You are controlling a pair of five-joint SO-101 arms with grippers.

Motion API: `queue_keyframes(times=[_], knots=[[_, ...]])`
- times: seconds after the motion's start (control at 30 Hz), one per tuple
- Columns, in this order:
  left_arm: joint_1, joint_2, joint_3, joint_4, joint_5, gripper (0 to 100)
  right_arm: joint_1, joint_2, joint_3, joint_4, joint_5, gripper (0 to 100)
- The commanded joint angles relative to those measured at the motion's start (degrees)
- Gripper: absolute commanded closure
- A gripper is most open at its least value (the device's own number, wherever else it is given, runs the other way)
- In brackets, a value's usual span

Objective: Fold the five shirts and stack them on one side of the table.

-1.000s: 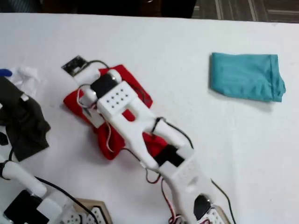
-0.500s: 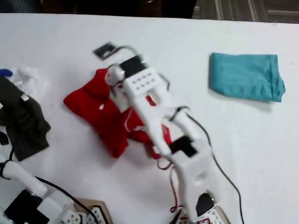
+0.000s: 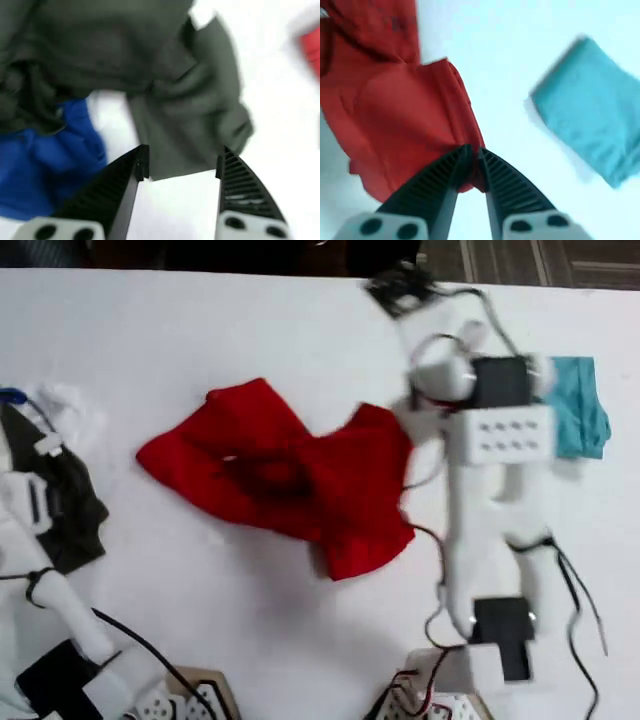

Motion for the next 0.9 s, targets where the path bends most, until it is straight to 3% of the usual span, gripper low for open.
queue_keyframes(times=[0.0, 0.23, 0.43, 0.6, 0.87], knots=[[7.5, -1.7, -0.3, -0.4, 3.4, 76, 7.4, -7.4, 7.6, 0.9, 7.1, 98.1], [26.9, 0.4, -1.5, -0.4, 13.1, 76, 18.7, -15.7, 25.0, -1.5, 15.6, 98.1], [40.6, 17.8, -16.4, 6.0, 21.8, 76, 22.8, -23.7, 43.5, -15.6, 15.9, 98.1], [45.0, 34.0, -34.9, 13.7, 24.3, 76, 22.5, -30.2, 52.7, -19.5, 15.7, 98.1], [45.4, 54.3, -61.1, 20.1, 26.3, 76, 22.5, -33.2, 57.1, -19.7, 15.7, 98.1]])
